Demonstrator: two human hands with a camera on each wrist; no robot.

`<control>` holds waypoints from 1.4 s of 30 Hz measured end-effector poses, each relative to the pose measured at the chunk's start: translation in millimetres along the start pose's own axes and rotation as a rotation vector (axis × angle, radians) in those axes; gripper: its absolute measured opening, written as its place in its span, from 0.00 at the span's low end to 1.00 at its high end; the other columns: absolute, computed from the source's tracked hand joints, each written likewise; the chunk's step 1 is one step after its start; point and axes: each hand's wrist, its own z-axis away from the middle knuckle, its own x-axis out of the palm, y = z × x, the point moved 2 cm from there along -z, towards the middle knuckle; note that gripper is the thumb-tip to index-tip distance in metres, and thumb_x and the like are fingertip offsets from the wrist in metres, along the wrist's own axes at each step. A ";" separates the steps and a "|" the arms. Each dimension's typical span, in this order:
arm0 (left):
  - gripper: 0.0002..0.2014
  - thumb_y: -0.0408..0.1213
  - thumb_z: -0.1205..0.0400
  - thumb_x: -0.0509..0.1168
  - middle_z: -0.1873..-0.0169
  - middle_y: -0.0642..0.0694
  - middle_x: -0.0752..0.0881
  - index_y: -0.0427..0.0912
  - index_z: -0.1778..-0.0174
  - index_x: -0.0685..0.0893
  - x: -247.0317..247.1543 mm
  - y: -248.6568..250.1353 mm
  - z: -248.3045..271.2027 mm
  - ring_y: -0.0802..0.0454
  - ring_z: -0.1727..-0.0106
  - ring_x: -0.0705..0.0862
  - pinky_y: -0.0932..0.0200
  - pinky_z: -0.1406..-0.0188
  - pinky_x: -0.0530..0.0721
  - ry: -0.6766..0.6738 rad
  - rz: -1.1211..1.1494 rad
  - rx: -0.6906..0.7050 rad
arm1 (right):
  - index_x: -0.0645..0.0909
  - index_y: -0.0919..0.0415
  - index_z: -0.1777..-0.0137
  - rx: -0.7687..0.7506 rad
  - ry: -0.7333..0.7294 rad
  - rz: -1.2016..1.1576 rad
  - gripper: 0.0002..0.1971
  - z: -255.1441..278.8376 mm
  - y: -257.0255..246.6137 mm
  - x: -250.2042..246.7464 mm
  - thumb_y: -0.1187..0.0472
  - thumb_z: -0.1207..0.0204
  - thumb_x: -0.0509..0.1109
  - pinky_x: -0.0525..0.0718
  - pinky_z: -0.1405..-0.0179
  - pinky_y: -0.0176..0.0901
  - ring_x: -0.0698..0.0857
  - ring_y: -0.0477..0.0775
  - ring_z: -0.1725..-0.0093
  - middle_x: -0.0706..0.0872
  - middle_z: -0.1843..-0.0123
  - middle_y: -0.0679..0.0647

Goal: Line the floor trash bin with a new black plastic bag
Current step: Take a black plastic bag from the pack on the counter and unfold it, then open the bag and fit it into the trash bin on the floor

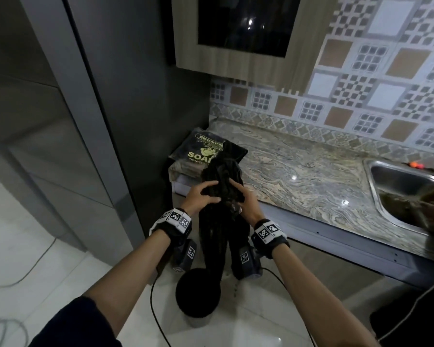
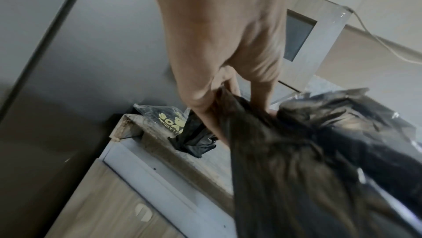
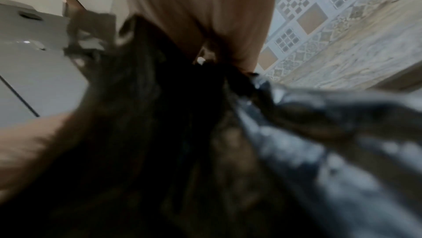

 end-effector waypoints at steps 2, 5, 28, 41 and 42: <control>0.34 0.20 0.24 0.68 0.29 0.40 0.77 0.46 0.22 0.71 -0.3 -19.6 0.9 0.44 0.31 0.79 0.55 0.37 0.81 -0.101 0.009 -0.086 | 0.70 0.59 0.21 0.049 -0.007 0.047 0.32 1.7 8.9 6.8 0.70 0.25 0.73 0.73 0.34 0.31 0.77 0.55 0.27 0.79 0.27 0.60; 0.40 0.19 0.25 0.69 0.24 0.41 0.72 0.47 0.19 0.65 -6.5 -50.6 -0.1 0.44 0.28 0.76 0.55 0.34 0.79 -0.109 -0.042 -0.137 | 0.72 0.56 0.22 0.095 -0.020 0.095 0.30 1.3 27.8 19.9 0.68 0.24 0.73 0.72 0.38 0.29 0.77 0.55 0.27 0.80 0.27 0.58; 0.49 0.36 0.28 0.77 0.20 0.44 0.66 0.50 0.16 0.53 8.6 -438.1 -44.0 0.48 0.22 0.69 0.60 0.24 0.66 -0.290 -0.354 -0.378 | 0.67 0.39 0.22 0.653 -0.330 0.178 0.36 57.7 322.1 268.1 0.55 0.29 0.77 0.77 0.30 0.45 0.80 0.57 0.30 0.82 0.28 0.53; 0.50 0.35 0.29 0.78 0.19 0.46 0.67 0.52 0.16 0.55 70.4 -588.0 1.5 0.49 0.21 0.69 0.60 0.23 0.67 -0.461 -0.340 -0.553 | 0.65 0.43 0.19 0.909 -0.480 0.152 0.37 170.1 434.5 354.9 0.56 0.27 0.76 0.76 0.29 0.49 0.79 0.58 0.28 0.79 0.26 0.53; 0.50 0.35 0.29 0.77 0.20 0.46 0.68 0.52 0.16 0.55 71.0 -587.6 7.5 0.49 0.22 0.70 0.63 0.25 0.67 -0.463 -0.337 -0.557 | 0.65 0.43 0.19 0.917 -0.487 0.151 0.37 173.9 432.6 354.5 0.57 0.27 0.75 0.76 0.29 0.48 0.79 0.58 0.28 0.79 0.25 0.53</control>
